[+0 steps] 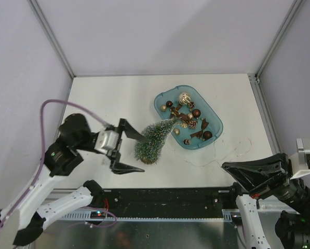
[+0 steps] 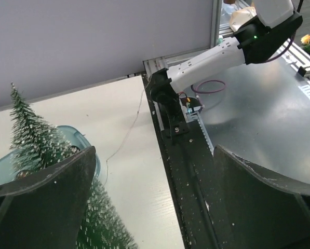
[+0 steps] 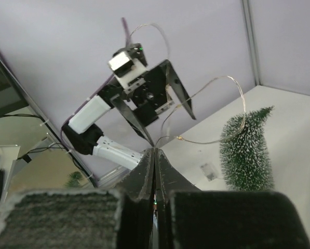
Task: Decorate the small christmas tree
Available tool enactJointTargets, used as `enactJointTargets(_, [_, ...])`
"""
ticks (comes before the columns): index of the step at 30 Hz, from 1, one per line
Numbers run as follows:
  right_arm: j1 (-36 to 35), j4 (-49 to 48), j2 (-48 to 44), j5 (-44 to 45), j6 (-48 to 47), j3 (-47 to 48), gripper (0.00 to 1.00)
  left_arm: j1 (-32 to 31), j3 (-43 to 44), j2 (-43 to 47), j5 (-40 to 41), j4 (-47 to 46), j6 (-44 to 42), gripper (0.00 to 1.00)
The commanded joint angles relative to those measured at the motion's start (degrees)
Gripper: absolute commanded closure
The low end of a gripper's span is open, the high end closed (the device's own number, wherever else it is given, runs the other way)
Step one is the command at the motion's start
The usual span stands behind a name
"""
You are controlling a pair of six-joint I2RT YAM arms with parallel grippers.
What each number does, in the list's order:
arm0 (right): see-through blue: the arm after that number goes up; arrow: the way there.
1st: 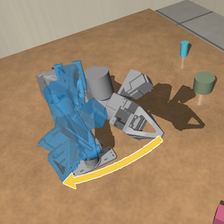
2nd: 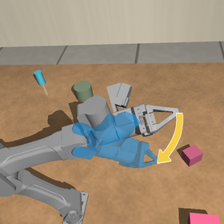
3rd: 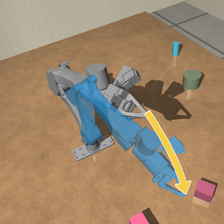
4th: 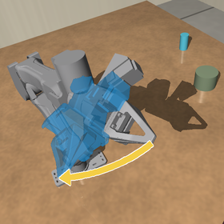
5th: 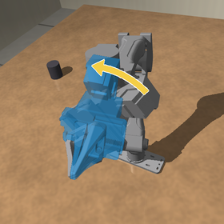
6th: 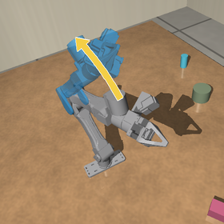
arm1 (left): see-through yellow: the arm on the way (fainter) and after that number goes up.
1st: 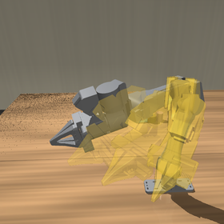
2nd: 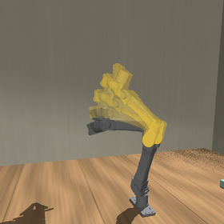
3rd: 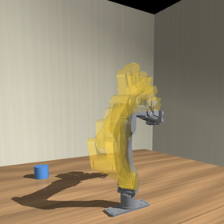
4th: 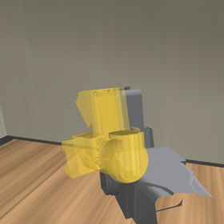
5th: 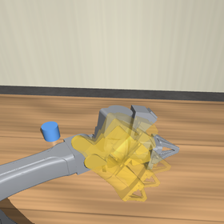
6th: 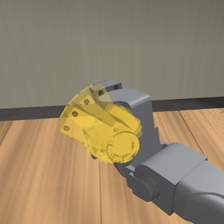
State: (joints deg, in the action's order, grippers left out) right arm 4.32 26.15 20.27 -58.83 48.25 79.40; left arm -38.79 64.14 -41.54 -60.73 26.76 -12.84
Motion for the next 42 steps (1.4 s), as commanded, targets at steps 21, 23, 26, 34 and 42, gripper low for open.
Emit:
enactJointTargets(21, [-1.35, 4.99, 2.24, 1.90, -4.91, 0.50, 1.00, -31.14, 5.05, -26.02, 39.08, -3.34, -21.71, 0.12])
enactJointTargets(23, [-1.73, 4.75, 2.21, 1.46, -4.54, 0.50, 1.00, -31.52, 4.13, -25.80, 40.18, -3.35, -21.57, 0.12])
enactJointTargets(26, [-2.13, 3.57, 1.98, 0.34, -3.42, 0.50, 1.00, -31.68, 3.16, -25.83, 40.69, -3.31, -20.72, 0.13])
enactJointTargets(34, [-2.13, 1.91, 1.66, -0.11, -2.63, 0.50, 1.00, -32.30, 2.42, -26.45, 35.49, -2.44, -16.15, 0.50])
enactJointTargets(42, [-2.70, 3.76, 4.32, 4.57, -8.22, 0.50, 1.00, -32.33, 5.15, -25.72, 21.58, -0.31, -5.41, 0.92])
